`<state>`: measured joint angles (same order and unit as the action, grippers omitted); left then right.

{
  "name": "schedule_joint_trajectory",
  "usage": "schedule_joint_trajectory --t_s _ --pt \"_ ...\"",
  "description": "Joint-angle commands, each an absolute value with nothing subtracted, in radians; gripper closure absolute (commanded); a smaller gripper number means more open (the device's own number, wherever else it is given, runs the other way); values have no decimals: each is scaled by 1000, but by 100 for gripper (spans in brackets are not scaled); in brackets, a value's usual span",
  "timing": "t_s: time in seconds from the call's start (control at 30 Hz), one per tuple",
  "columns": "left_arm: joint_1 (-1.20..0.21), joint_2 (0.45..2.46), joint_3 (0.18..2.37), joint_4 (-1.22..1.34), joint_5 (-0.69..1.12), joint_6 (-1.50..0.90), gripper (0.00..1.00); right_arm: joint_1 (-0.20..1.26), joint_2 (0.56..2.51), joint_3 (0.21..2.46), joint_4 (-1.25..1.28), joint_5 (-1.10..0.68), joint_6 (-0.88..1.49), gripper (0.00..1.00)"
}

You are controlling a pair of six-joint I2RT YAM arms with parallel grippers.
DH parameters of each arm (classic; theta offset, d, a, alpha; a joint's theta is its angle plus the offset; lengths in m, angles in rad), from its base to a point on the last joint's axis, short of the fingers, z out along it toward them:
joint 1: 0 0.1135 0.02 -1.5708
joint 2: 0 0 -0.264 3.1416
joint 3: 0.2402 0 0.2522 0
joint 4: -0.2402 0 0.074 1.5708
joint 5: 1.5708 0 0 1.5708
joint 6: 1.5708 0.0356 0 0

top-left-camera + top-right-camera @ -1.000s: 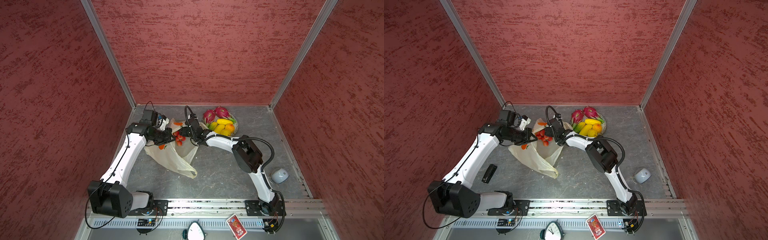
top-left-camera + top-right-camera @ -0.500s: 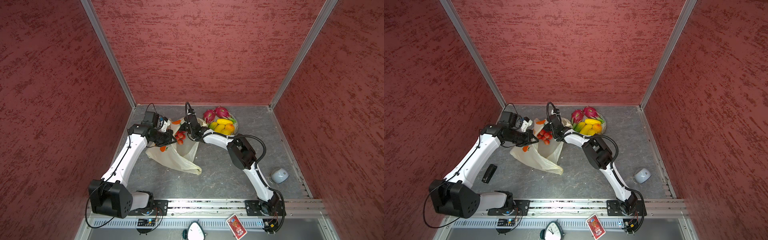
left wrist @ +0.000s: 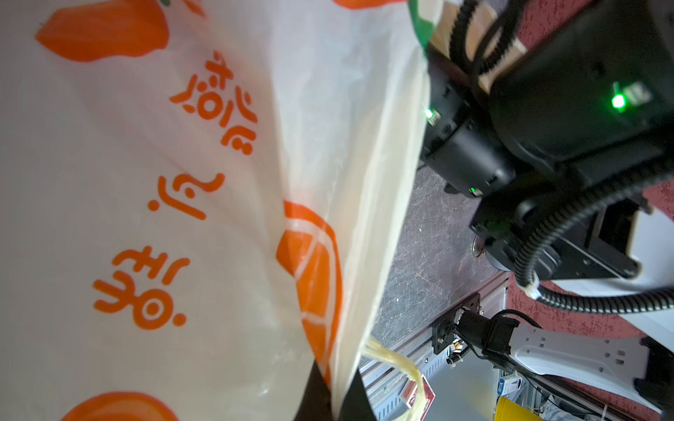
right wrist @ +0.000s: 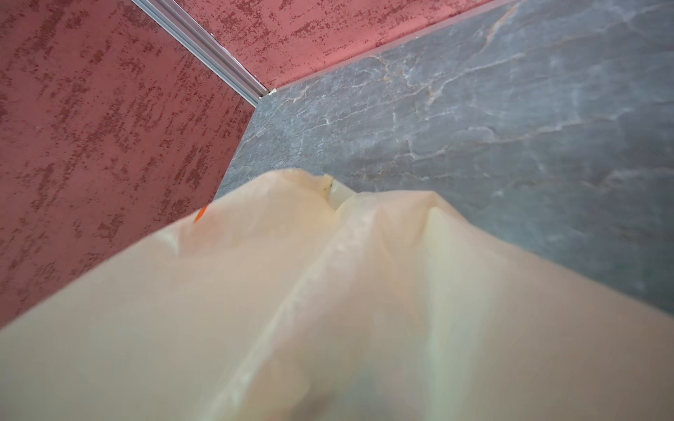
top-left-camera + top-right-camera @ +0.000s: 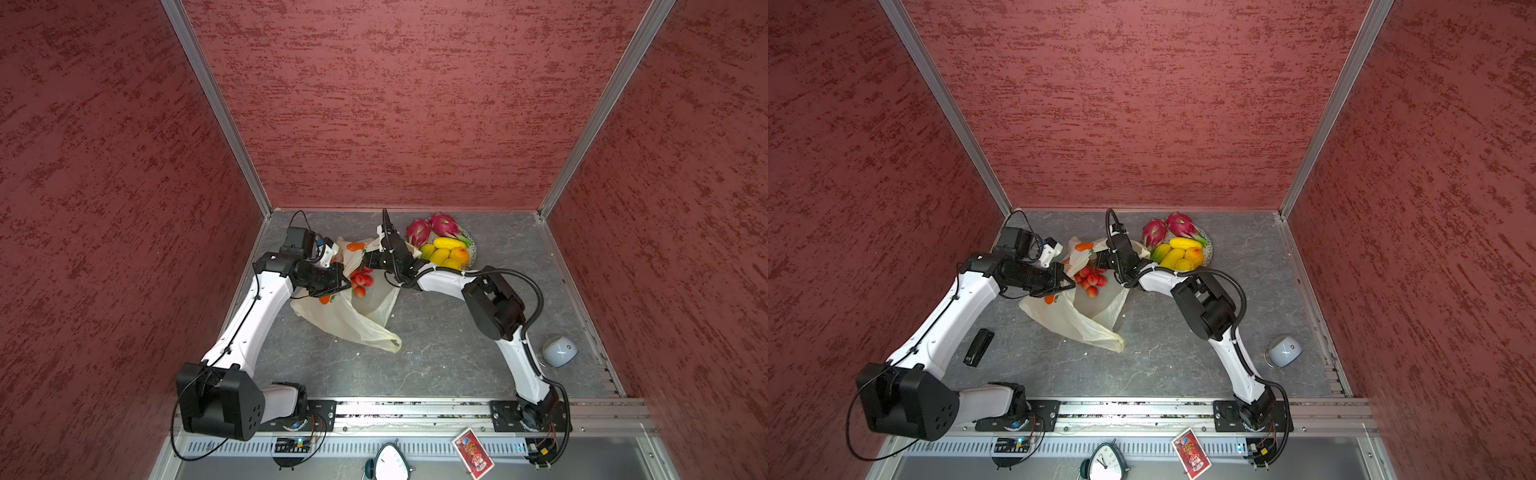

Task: Take fruits out of the plastic bag
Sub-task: Take out the fake fruit from the plastic bag.

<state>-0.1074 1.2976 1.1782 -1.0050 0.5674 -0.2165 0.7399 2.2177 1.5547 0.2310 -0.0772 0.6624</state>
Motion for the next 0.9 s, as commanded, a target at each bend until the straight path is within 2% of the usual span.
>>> schedule_joint_trajectory --t_s 0.0,0.23,0.4,0.57,0.7,0.87 --pt "-81 1306 1199 -993 576 -230 100 779 2014 1424 340 -179 631 100" --pt "-65 1333 1210 -978 550 -266 100 887 1658 1128 302 -256 620 100" --pt "-68 1296 1170 -972 526 -300 100 923 1392 1011 221 -276 625 100" --pt "-84 1210 1133 -1036 476 -287 100 901 1186 1121 -117 -86 515 100" --pt "-96 1148 1143 -1131 406 -253 100 816 1152 1282 -359 59 438 100" --pt "-100 1084 1159 -1239 310 -206 100 602 1128 1358 -405 18 472 100"
